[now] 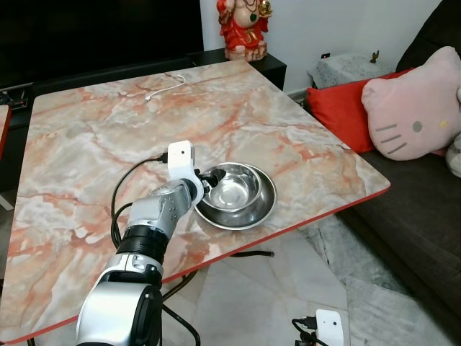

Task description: Setting the table

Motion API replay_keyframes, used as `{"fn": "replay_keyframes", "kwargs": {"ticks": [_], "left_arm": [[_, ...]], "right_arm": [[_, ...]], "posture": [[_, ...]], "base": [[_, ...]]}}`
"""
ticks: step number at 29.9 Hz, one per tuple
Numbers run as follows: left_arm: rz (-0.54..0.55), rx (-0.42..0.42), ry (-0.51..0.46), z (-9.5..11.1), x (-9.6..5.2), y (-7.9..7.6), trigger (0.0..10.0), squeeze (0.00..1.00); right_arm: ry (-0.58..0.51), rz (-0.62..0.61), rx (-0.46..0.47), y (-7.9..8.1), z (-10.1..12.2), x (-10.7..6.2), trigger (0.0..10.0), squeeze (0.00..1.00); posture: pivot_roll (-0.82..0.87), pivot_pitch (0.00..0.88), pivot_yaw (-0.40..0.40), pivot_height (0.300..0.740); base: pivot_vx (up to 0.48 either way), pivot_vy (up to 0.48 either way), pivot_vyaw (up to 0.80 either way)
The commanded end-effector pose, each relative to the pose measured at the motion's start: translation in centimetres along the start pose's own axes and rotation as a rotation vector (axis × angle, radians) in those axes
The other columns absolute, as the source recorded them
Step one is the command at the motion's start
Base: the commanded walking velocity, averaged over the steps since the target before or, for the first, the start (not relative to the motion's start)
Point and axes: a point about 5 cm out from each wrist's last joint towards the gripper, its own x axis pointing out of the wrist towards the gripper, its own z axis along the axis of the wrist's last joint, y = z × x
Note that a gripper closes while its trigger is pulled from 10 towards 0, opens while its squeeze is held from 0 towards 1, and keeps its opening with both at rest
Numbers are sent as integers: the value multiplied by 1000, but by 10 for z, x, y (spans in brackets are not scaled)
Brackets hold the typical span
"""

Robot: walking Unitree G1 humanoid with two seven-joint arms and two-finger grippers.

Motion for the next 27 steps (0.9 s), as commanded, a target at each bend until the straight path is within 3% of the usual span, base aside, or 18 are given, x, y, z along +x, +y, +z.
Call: {"fn": "replay_keyframes", "kwargs": {"ticks": [1,10,20,27], "left_arm": [[4,64,-29,4,-2,2,10000,0],[-46,143,-111,10,-7,-3,10000,0],[-97,307,-333,26,-24,-5,10000,0],[-78,412,-493,24,-40,0,10000,0]], "right_arm": [[11,-1,-2,-1,-3,-1,10000,0],[10,-1,-2,-1,-3,-1,10000,0],[11,1,-7,-1,-3,-1,10000,0],[11,2,-8,-1,-3,-1,10000,0]], "posture": [[79,5,4,740],[81,5,3,740],[78,3,-1,740],[77,0,0,740]], "base": [[0,0,0],[0,0,0],[0,0,0],[0,0,0]]}}
